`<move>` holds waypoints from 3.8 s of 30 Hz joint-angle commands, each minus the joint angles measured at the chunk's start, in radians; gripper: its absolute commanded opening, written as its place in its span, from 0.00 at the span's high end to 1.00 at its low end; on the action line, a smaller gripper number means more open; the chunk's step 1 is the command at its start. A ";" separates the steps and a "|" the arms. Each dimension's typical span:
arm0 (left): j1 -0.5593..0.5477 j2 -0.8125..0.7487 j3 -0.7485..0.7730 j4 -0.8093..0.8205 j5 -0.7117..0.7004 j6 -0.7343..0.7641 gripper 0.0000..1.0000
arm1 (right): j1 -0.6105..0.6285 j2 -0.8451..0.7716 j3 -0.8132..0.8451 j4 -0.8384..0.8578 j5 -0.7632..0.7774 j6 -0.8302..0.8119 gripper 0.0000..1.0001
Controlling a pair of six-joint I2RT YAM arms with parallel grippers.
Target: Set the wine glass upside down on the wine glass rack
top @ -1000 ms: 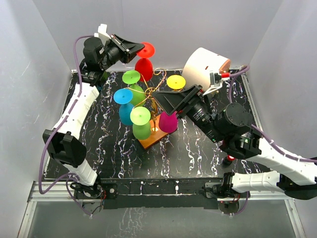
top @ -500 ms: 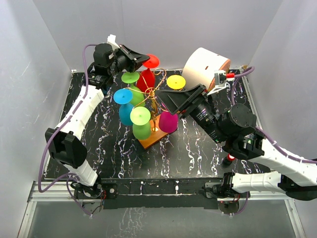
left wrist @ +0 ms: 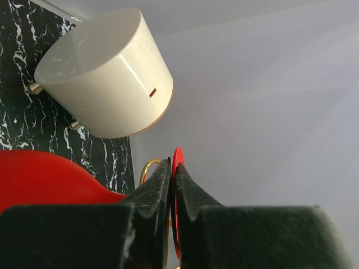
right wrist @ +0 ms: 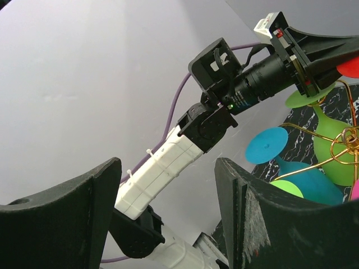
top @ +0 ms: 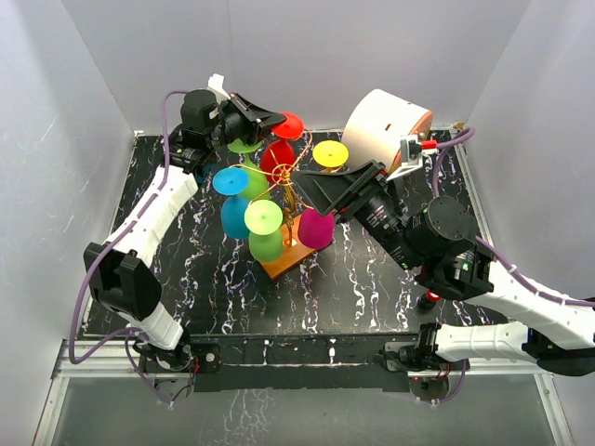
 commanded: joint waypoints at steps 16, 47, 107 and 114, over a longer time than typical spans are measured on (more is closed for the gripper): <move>-0.113 -0.075 0.006 0.034 -0.043 0.016 1.00 | 0.002 -0.045 -0.034 0.056 0.042 -0.004 0.34; -0.114 0.116 0.290 -0.117 -0.156 0.150 1.00 | 0.002 -0.069 -0.044 0.062 0.061 -0.020 0.34; -0.118 -0.459 0.146 -0.682 -0.653 0.755 0.01 | 0.002 -0.231 0.108 -0.903 0.419 0.139 0.21; -0.118 -0.710 -0.049 -0.846 -0.752 0.804 0.01 | 0.002 -0.342 0.148 -1.023 0.545 0.124 0.22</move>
